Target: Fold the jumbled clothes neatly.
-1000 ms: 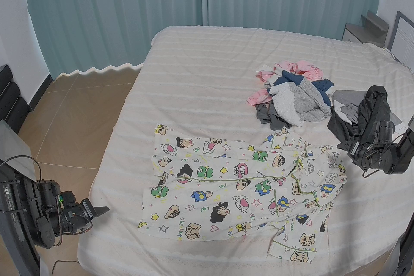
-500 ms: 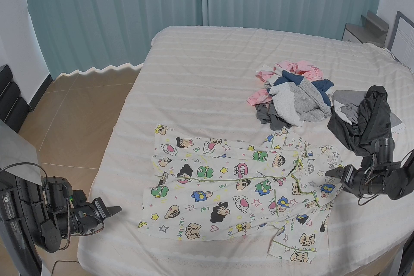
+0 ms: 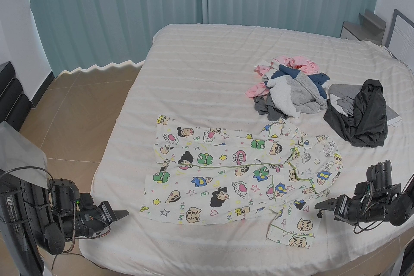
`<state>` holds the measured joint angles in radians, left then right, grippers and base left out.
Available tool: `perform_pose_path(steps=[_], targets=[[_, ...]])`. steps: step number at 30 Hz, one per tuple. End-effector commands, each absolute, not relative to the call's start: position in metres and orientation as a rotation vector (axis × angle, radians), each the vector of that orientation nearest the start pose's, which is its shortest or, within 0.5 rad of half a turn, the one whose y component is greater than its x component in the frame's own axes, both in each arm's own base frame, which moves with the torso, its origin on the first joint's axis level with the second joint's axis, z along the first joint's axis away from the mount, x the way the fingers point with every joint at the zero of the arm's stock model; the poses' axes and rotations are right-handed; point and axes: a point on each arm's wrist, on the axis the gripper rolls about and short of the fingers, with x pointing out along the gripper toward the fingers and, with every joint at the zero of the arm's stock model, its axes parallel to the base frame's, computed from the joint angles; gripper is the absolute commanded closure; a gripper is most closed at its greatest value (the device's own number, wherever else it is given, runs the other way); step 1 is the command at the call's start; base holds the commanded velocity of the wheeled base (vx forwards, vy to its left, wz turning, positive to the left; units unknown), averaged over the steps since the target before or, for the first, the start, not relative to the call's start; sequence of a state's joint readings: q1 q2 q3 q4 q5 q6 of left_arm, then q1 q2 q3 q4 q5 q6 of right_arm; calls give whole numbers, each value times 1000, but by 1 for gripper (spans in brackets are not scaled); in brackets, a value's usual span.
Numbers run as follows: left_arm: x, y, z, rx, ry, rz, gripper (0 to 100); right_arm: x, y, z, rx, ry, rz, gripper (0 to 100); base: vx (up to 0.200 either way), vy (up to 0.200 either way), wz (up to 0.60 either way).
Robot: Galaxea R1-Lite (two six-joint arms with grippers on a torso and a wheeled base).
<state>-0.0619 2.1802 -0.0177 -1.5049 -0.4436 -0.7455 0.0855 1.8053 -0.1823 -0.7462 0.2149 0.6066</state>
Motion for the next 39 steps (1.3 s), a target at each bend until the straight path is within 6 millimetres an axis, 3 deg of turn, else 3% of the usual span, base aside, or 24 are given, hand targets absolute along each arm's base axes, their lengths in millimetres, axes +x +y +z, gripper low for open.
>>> perform_pose_path(steps=[1,12,13,16,21,26,34,39], targets=[[210,-28,-10,-824,864,-226,100,191,25,32,610,944,23,0,-200,0,0],[211,-47,-12,-780,869,-277,100,185,34,30,586,951,71,0,-18,0,0],[211,-47,-12,-776,863,-275,0,185,34,30,585,950,74,0,0,0,0],[215,-48,-13,-775,839,-247,0,185,35,29,585,955,77,0,0,0,0],[237,-53,-18,-850,796,-218,0,188,35,25,584,960,73,0,0,0,0],[262,-65,-11,-903,676,-198,0,187,35,24,585,947,77,0,0,0,0],[270,-82,-4,-949,654,-258,0,187,35,25,585,942,78,0,0,0,0],[275,-90,-14,-939,663,-248,0,187,35,25,584,939,78,0,0,0,0]])
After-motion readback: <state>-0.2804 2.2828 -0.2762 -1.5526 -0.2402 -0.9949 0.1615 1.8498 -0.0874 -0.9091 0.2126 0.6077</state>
